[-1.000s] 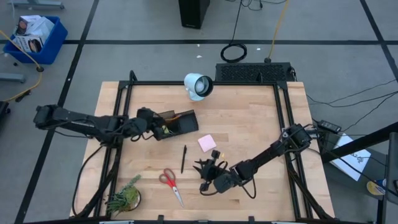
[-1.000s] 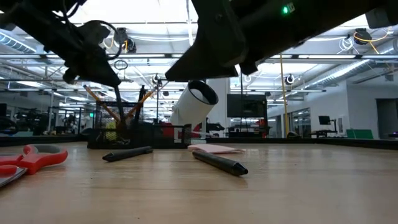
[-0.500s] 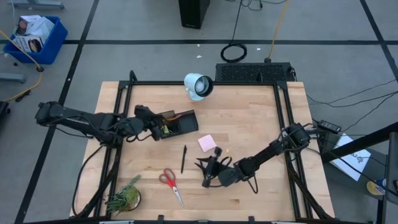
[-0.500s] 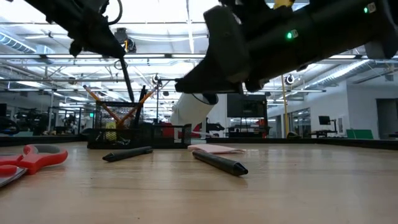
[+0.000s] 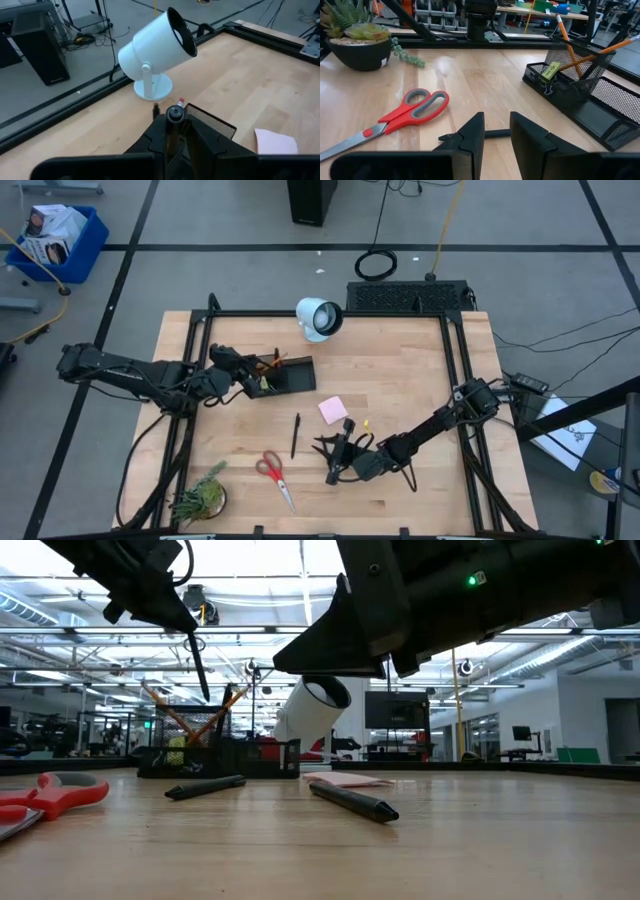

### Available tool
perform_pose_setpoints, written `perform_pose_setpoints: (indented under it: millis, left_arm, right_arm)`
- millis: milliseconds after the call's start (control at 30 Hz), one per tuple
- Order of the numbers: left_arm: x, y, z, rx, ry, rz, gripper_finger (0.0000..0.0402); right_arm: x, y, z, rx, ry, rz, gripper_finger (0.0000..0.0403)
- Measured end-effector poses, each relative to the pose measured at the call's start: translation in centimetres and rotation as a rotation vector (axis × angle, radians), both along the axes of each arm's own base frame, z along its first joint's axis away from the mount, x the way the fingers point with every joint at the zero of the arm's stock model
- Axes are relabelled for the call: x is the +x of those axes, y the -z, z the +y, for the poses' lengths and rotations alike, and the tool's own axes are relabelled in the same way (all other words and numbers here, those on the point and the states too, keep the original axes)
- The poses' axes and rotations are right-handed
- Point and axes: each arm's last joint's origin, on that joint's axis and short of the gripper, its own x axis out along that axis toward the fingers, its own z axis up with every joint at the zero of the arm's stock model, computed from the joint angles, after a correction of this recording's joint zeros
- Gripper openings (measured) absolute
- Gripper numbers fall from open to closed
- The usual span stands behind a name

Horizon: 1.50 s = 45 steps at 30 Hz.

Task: Pick and place office supplies into organizer
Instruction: Put the black pen into the black desk organizer

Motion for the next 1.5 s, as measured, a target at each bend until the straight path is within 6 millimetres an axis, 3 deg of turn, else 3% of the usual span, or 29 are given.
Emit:
perform_pose_setpoints:
  millis: [633, 1100, 1300, 1500]
  left_arm:
    - [0.5, 0.9, 0.7, 0.012, -0.04, 0.061, 0.0052]
    - [1.9, 2.7, 1.0, -0.065, -0.052, 0.118, 0.0167]
    - [1.6, 1.5, 0.7, -0.067, 0.018, 0.051, 0.0215]
    - [1.0, 0.2, -0.6, -0.09, 0.139, -0.046, 0.0231]
  right_arm:
    - [0.0, 0.0, 0.0, 0.005, 0.001, -0.002, 0.0086]
    - [0.0, 0.0, 0.0, 0.002, 0.0, -0.001, 0.0086]
    - [0.0, 0.0, 0.0, 0.015, 0.002, -0.005, 0.0086]
    - [0.1, 0.0, -0.1, 0.104, 0.018, -0.033, 0.0086]
